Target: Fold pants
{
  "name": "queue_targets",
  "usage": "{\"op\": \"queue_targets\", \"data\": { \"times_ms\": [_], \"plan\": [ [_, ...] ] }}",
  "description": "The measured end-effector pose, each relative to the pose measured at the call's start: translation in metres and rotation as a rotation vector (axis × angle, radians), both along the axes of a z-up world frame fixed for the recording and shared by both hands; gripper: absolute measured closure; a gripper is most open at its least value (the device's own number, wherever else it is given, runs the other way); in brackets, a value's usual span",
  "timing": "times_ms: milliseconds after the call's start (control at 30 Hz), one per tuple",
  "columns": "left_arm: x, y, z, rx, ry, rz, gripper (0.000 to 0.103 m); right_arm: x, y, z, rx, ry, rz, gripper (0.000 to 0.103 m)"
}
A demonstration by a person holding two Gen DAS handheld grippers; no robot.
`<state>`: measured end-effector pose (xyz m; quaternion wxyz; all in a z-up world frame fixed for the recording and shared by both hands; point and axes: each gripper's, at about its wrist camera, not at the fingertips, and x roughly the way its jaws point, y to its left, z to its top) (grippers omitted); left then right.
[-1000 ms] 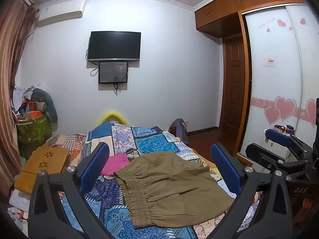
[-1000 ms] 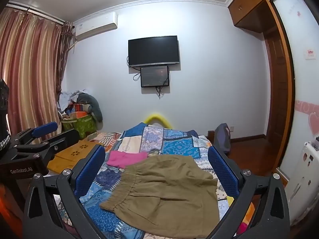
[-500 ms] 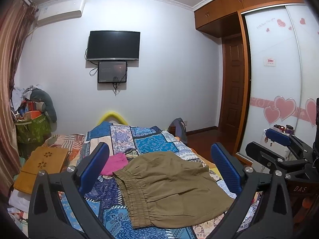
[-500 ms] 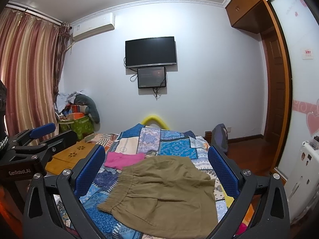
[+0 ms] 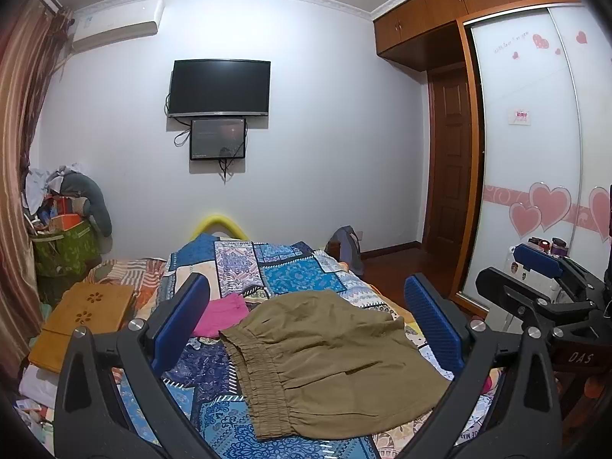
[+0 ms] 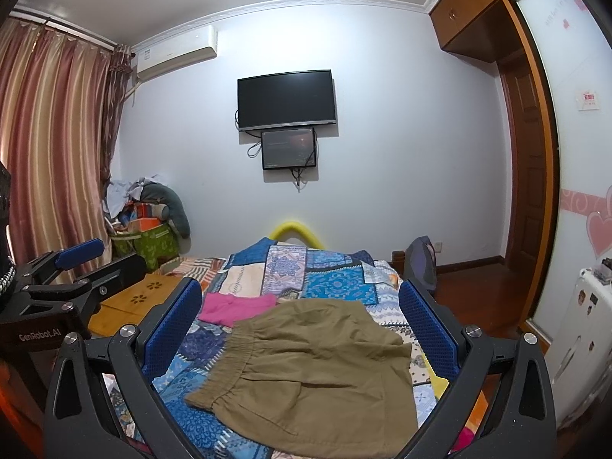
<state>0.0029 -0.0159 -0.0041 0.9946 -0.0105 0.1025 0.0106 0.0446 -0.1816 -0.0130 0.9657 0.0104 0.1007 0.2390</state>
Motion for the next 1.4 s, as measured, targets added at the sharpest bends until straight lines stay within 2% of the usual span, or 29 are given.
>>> {"op": "queue_targets", "data": {
  "times_ms": [1067, 1267, 1400],
  "plan": [
    [0.003, 0.005, -0.001, -0.018, 0.009, -0.002, 0.0, 0.001, -0.001, -0.001, 0.001, 0.003, 0.001, 0.0],
    [0.016, 0.008, -0.008, -0.022, 0.035, -0.005, 0.0, 0.01, -0.002, -0.006, -0.005, 0.02, -0.006, 0.0],
    [0.04, 0.016, -0.024, -0.024, 0.09, 0.025, 0.0, 0.022, -0.006, -0.015, -0.004, 0.046, -0.032, 0.0]
  ]
}}
